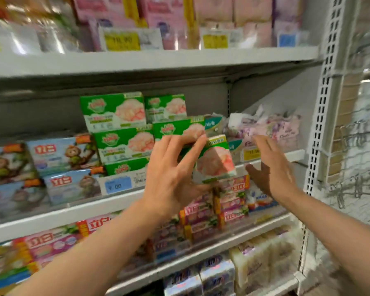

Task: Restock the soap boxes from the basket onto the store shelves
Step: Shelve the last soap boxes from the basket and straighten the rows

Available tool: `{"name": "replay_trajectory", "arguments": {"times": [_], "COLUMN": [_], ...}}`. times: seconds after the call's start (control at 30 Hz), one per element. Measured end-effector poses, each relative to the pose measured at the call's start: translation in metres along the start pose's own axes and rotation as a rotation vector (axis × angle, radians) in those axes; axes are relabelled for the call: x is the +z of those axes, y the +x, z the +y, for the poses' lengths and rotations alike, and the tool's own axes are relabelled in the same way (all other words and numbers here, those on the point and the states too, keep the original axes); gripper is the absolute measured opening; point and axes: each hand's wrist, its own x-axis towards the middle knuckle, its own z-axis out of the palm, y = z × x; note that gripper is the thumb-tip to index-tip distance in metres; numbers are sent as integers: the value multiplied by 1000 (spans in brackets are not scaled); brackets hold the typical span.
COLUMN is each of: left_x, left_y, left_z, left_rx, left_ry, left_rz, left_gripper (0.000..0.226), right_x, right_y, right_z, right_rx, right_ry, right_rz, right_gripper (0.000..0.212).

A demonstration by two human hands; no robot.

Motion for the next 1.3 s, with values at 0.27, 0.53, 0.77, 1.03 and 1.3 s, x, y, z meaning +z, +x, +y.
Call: {"name": "replay_trajectory", "arguments": {"times": [0.27,0.53,0.77,1.03,1.3], "left_x": [40,77,49,31,36], "left_y": [111,137,134,104,78], "left_z": [1,-6,-14,-61,-94], "left_rx": [139,67,251,278,29], "left_ry": [120,194,227,441,494], "left_rz": [-47,-173,-61,-126,-241], "left_gripper": [89,96,86,91,88], "right_x": [7,0,18,41,51], "right_y": [24,24,13,9,0], "right_z": [23,22,1,-19,-13], "right_rx": [70,164,191,39,57], "right_ry": [-363,-371,-249,-167,-304], "right_rz": [-390,-530,-294,-115,-175], "right_gripper": [73,90,82,84,71]}}
